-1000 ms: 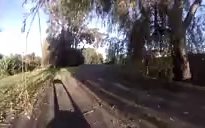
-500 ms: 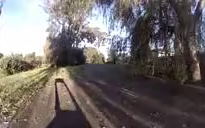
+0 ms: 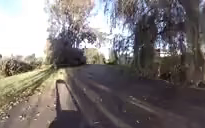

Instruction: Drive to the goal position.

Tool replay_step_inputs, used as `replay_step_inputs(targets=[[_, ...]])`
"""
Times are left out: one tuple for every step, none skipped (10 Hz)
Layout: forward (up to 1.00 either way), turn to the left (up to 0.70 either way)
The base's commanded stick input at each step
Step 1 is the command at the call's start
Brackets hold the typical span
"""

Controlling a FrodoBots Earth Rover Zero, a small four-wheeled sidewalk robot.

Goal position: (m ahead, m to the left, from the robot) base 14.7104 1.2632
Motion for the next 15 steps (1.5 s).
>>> replay_step_inputs(targets=[[1.00, 0.00], [1.00, 0.00], [1.00, 0.00], [1.00, 0.00], [1.00, 0.00], [1.00, 0.00], [1.00, 0.00], [1.00, 0.00], [1.00, 0.00], [1.00, 0.00], [1.00, 0.00], [1.00, 0.00], [1.00, 0.00], [1.00, 0.00], [1.00, 0.00]])
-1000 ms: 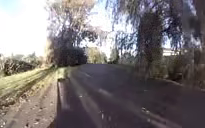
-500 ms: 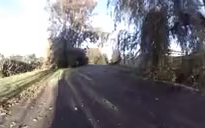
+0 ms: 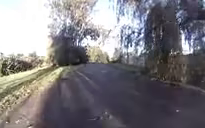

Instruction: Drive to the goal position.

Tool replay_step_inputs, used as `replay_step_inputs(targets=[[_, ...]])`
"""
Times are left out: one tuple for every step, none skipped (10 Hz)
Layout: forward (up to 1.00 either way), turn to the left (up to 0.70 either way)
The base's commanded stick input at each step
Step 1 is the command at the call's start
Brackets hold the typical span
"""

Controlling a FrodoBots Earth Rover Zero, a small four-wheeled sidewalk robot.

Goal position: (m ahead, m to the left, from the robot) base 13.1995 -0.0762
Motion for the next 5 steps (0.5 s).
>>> replay_step_inputs(targets=[[1.00, 0.00], [1.00, 0.00], [1.00, 0.00], [1.00, 0.00], [1.00, 0.00]])
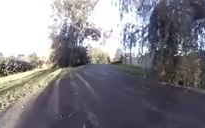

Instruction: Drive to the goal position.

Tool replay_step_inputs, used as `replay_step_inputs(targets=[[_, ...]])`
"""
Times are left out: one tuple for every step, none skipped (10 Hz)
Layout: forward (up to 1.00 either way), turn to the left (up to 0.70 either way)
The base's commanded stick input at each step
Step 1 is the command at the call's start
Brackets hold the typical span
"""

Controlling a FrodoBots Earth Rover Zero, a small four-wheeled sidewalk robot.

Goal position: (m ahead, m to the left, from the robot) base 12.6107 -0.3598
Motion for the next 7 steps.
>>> replay_step_inputs(targets=[[1.00, 0.00], [1.00, 0.00], [1.00, 0.00], [1.00, 0.00], [1.00, 0.00], [1.00, 0.00], [1.00, 0.00]])
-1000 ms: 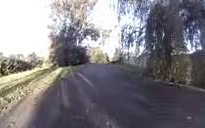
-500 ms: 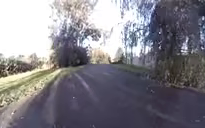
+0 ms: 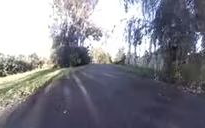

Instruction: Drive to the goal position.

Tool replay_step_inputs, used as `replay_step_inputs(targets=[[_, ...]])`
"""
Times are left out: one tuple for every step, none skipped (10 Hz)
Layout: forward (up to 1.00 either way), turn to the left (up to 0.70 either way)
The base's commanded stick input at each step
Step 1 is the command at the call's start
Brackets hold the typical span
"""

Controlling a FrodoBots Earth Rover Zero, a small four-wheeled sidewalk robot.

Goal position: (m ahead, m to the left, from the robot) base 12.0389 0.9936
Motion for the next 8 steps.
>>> replay_step_inputs(targets=[[1.00, 0.00], [1.00, 0.00], [1.00, 0.00], [1.00, 0.00], [1.00, 0.00], [1.00, 0.00], [1.00, 0.00], [1.00, 0.00]])
